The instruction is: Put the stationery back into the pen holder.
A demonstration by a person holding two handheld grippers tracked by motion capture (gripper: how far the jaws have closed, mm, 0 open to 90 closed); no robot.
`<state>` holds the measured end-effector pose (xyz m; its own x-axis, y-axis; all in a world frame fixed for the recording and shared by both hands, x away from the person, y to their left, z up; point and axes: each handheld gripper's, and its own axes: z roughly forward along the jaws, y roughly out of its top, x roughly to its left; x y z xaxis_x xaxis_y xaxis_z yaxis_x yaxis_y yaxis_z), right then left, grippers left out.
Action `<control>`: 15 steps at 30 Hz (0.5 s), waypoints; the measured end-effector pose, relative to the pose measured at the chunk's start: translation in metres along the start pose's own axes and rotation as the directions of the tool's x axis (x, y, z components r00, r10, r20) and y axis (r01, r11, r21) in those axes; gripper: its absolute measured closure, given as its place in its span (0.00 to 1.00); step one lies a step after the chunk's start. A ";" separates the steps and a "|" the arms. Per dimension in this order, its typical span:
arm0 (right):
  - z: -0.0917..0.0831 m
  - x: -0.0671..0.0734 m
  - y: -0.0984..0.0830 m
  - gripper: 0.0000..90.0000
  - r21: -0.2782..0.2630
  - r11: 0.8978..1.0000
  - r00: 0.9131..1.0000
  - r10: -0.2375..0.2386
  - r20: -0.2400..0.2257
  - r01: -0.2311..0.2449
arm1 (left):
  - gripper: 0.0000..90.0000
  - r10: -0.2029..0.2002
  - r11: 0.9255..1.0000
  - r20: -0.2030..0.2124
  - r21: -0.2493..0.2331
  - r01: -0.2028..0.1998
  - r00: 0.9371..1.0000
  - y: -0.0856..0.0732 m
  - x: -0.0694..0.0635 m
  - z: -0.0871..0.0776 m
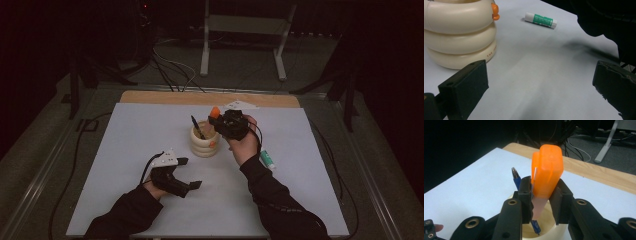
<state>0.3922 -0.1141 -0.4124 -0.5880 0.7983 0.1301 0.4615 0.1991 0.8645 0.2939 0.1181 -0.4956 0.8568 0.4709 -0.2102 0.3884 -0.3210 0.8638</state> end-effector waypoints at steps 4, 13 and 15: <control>0.004 -0.001 -0.002 0.80 0.030 1.000 1.000 0.009 -0.007 -0.009 | 0.01 0.001 1.000 0.001 0.002 -0.001 1.000 0.000 0.000 0.000; 0.014 -0.002 -0.005 0.80 0.115 0.992 0.998 0.052 -0.031 -0.048 | 0.01 -0.001 1.000 0.001 0.001 0.001 1.000 0.000 0.000 0.000; 0.016 -0.001 -0.005 0.80 0.127 0.991 0.998 0.047 -0.033 -0.043 | 0.01 -0.002 1.000 0.001 0.000 0.002 1.000 0.000 0.000 0.000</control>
<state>0.4014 -0.1069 -0.4253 -0.5874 0.7874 0.1871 0.5668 0.2352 0.7896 0.2939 0.1177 -0.4959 0.8566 0.4703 -0.2122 0.3896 -0.3201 0.8635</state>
